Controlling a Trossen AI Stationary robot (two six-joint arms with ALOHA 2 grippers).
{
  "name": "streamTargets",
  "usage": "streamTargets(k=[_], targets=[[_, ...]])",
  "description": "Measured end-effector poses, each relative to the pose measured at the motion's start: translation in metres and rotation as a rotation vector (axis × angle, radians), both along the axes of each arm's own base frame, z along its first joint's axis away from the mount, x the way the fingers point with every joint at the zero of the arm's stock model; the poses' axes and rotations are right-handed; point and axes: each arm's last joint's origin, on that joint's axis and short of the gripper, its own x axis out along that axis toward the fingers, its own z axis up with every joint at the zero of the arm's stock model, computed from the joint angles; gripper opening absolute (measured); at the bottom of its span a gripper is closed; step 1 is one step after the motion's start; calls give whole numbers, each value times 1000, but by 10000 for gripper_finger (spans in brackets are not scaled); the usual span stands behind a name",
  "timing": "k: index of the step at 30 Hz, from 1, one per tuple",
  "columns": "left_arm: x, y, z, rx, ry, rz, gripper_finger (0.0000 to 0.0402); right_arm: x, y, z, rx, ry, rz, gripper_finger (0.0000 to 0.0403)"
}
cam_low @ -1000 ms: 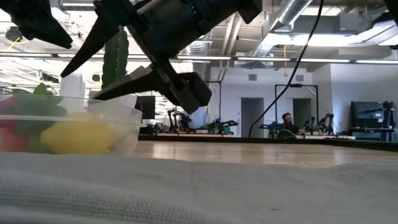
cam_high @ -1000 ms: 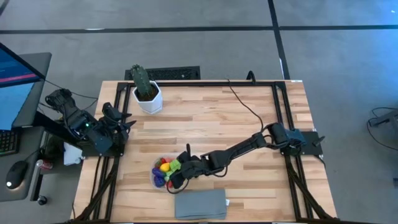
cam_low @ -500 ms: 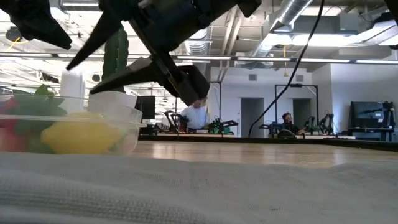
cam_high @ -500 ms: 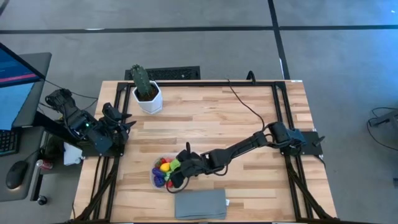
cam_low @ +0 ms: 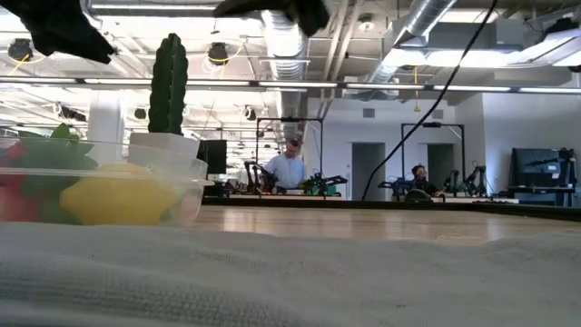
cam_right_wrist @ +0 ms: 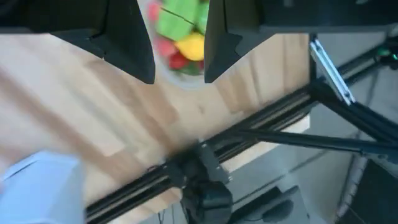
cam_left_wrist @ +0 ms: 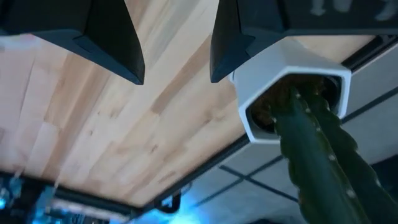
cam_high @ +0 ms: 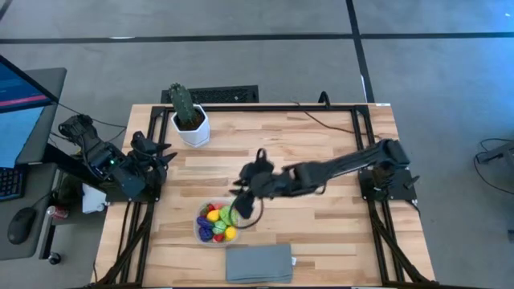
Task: Pick and placing Produce into tupperware
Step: Return to Home Position
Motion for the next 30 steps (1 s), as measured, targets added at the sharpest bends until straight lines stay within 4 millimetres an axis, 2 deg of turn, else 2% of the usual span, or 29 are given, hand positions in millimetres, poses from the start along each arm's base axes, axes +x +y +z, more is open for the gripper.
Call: streamTargets(k=[3, 6, 10, 12, 14, 16, 19, 24, 27, 30], targets=[[1, 0, 1, 5, -22, 7, 174, -19, -19, 26, -68, 33, 8, 160], [1, -1, 1, -8, -18, 5, 174, -44, -45, 46, -180, 137, 26, 163], [1, -1, 0, -11, 0, -8, 174, -82, -77, 67, -129, 239, -193, 164], [1, -1, 0, -27, 13, -17, 174, -95, -82, 74, -215, 248, -219, 164], [1, -2, -1, -60, 12, -13, 174, -106, -80, 77, -321, 226, -169, 163], [1, -2, -1, -98, 10, -6, 174, -111, -77, 76, -384, 138, -111, 162], [1, -3, -2, -145, 5, 5, 174, -122, -83, 53, -387, 16, -127, 162], [1, -3, -2, -171, -11, 20, 174, -144, -97, -10, -288, -258, -100, 161], [1, -3, -1, -164, -25, 26, 174, -159, -101, -31, -265, -439, -39, 160], [1, -2, 0, -131, -65, 47, 174, -171, -105, -47, -304, -534, -4, 162]])
